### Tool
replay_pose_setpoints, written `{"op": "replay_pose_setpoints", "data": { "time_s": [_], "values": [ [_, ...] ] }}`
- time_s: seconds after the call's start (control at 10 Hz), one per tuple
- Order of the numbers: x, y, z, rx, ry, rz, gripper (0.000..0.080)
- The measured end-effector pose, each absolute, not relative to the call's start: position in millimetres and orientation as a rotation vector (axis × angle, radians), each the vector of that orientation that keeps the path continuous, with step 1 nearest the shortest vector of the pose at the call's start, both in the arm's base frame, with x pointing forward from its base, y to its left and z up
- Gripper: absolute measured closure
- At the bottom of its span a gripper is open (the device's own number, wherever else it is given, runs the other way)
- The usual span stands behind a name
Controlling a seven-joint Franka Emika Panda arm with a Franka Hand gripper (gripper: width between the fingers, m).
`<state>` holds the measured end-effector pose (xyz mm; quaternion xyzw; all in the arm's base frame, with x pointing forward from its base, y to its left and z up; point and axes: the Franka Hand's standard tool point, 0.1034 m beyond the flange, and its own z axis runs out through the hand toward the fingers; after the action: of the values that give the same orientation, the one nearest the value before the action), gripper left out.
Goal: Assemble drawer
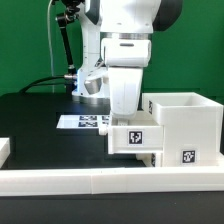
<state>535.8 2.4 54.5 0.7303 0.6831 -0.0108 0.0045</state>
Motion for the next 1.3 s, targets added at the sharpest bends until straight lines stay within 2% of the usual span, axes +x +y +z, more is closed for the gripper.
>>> {"op": "replay_pose_setpoints", "data": {
  "time_s": [1.3],
  "values": [
    [539.2,-6.1,55.2,2.168,2.228,-0.066,0.0755]
  ]
}}
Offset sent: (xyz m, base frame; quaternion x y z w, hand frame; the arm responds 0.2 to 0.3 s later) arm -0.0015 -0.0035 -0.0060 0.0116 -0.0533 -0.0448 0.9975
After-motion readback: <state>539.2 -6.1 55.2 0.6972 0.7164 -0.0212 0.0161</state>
